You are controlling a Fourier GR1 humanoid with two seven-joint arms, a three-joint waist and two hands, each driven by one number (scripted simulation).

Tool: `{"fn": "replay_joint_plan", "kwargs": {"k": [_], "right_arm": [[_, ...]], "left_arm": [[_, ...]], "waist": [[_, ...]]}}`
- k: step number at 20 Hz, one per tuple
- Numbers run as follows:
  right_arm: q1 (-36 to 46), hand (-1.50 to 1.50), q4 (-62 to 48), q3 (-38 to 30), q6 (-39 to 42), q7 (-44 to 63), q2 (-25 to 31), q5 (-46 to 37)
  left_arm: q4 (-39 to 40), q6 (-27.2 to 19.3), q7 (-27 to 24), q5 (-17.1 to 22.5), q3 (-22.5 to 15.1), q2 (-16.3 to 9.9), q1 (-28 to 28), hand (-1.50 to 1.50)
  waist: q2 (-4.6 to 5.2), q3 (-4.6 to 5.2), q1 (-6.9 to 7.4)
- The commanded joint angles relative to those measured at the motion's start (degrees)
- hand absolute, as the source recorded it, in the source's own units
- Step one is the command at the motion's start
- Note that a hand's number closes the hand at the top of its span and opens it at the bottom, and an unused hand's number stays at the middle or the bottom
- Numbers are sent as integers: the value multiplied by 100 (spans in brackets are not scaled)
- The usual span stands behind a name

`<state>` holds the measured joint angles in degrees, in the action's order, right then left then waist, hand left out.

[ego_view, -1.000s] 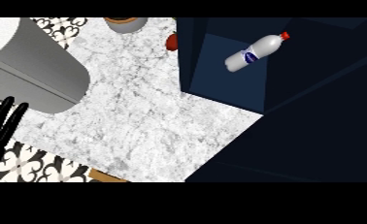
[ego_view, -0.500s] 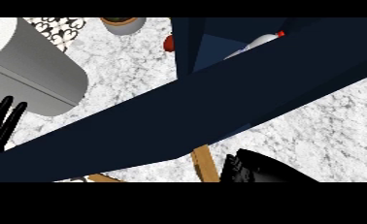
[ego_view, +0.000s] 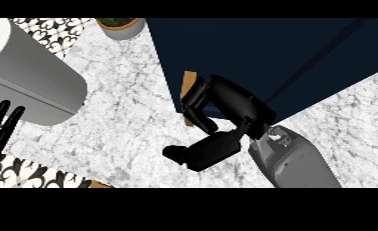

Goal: Pick up the bottled water, place it into the cabinet and close the cabinet

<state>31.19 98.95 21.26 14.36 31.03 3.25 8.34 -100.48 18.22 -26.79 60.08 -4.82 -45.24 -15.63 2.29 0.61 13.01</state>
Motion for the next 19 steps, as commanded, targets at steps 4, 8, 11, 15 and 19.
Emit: {"fn": "replay_joint_plan", "kwargs": {"k": [4,8,11,15,19], "right_arm": [[1713,150,-1774,-790,-1330,-96,-317,-433],[2264,150,-2597,-960,-1808,-384,-323,-366],[2400,150,-2854,-1156,-2168,-525,-326,-159],[2534,-150,-3039,-1211,-2586,-580,-326,167],[2638,-150,-3295,-1132,-2818,-717,-326,327]], "left_arm": [[129,64,-102,14,109,62,-67,-150],[185,183,-50,90,161,5,-40,-150],[191,209,-141,26,175,66,-117,-150],[252,228,-177,-27,184,96,-153,-150],[193,255,-134,65,186,110,-228,-150]], "waist": [[-10,-24,-147],[31,-33,-184],[23,-40,-186],[38,-38,-215],[24,-45,-246]]}}
